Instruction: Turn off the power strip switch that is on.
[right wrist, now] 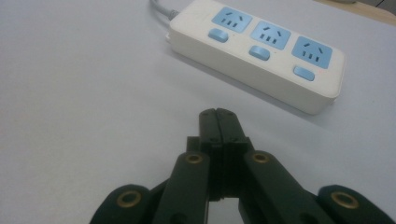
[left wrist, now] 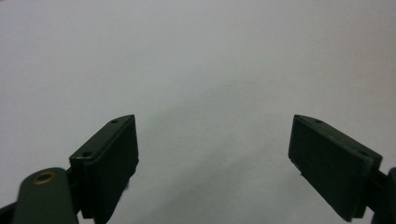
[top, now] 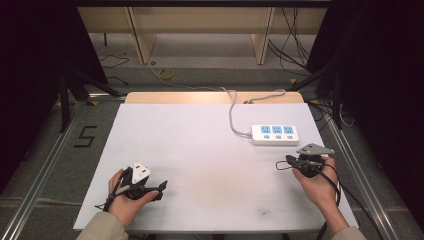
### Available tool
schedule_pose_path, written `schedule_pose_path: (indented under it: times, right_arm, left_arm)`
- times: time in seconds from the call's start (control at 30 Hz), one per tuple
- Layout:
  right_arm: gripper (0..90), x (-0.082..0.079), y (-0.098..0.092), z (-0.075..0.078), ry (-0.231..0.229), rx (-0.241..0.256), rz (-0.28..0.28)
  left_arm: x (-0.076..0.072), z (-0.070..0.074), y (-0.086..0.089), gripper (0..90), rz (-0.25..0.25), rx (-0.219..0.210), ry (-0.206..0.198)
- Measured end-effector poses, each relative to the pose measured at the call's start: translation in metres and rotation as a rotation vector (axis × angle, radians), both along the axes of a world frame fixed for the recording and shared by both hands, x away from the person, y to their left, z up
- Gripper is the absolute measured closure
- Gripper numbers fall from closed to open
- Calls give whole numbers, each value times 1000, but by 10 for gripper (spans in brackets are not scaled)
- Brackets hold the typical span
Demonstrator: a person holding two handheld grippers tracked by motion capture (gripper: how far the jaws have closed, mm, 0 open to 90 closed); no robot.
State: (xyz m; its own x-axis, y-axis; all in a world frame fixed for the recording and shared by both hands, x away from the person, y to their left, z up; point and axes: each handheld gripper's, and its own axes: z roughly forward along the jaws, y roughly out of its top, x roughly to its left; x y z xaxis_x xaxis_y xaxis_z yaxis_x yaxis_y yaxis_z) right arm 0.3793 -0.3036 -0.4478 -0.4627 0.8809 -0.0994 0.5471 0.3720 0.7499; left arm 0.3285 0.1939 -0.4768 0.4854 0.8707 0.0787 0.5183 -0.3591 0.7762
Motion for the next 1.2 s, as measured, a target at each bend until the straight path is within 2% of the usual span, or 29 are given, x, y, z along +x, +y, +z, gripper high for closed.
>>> schedule_pose_path:
  times: [0.23, 0.6, 1.2]
  right_arm:
    - [900, 4, -2, -2, 18, -5, -11]
    - [900, 9, -4, 2, 16, -20, -24]
    - [900, 28, -8, 7, 25, -34, -48]
  left_arm:
    - [0, 0, 0, 158, -3, -1, -3]
    - [0, 1, 0, 159, 0, -3, -6]
    - [0, 0, 0, 158, 1, -2, -6]
